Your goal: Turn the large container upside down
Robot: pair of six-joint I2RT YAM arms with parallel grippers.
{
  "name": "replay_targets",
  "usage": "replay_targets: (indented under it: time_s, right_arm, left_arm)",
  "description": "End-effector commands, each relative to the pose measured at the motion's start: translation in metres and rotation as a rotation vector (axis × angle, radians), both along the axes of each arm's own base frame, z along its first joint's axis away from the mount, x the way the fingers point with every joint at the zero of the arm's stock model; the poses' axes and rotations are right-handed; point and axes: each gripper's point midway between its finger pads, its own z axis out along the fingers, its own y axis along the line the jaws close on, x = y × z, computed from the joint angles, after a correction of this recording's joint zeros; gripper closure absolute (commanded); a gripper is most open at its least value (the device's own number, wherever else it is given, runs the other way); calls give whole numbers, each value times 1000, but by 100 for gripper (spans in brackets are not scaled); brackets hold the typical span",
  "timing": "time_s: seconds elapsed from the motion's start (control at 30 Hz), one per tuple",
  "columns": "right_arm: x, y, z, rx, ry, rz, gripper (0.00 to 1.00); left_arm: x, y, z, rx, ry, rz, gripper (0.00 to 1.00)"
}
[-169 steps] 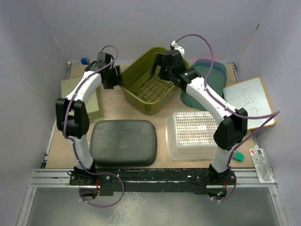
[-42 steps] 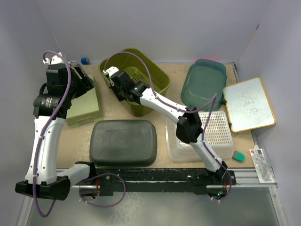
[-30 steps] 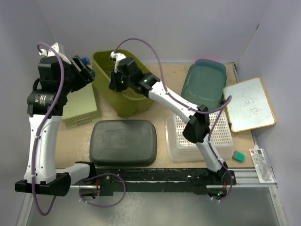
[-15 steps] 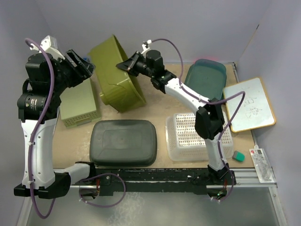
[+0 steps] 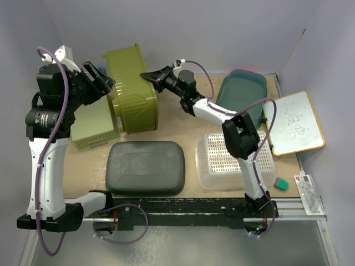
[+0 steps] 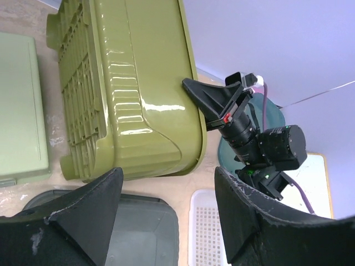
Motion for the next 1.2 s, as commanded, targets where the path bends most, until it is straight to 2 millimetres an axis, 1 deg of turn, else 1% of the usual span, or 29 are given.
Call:
replay_targets:
  time_s: [0.0, 0.07, 0.13, 0.2, 0.33, 0.47, 0.63, 0.7, 0.8, 0.93, 1.07, 1.17]
  right_arm:
    - [-19, -32, 74, 268, -127, 39, 100]
    - [-16, -46, 60, 249, -98, 15, 100]
    - [-11, -61, 39, 225, -55, -5, 100]
    - [-9, -76, 19, 224, -19, -18, 100]
    - [-6, -107, -13, 211, 26, -44, 100]
    - [-5, -133, -48, 141, 82, -51, 100]
    - [-10, -154, -87, 36, 146, -59, 80]
    - [-12, -158, -102, -23, 174, -56, 67]
    - [-18, -164, -117, -122, 191, -51, 52]
    - [-23, -175, -133, -259, 211, -69, 36]
    - [-23, -187, -140, -447, 202, -91, 21]
    - [-21, -206, -143, -629, 205, -146, 11]
  left_arm:
    - [1, 0, 10, -12, -46, 1, 36]
    - [2, 0, 7, -13, -41, -2, 36]
    - [3, -1, 5, -17, -40, -7, 36]
    - [5, -2, 3, -19, -37, -11, 36]
    - [8, -6, 0, -31, -30, -24, 36]
    - [10, -8, -5, -41, -25, -30, 36]
    - [15, -12, -11, -65, -18, -46, 36]
    - [16, -13, -12, -70, -20, -49, 36]
    - [18, -15, -16, -76, -18, -53, 36]
    - [19, -15, -21, -71, -12, -57, 35]
    - [19, -15, -24, -72, -9, -53, 35]
    - [19, -16, -29, -79, 4, -56, 35]
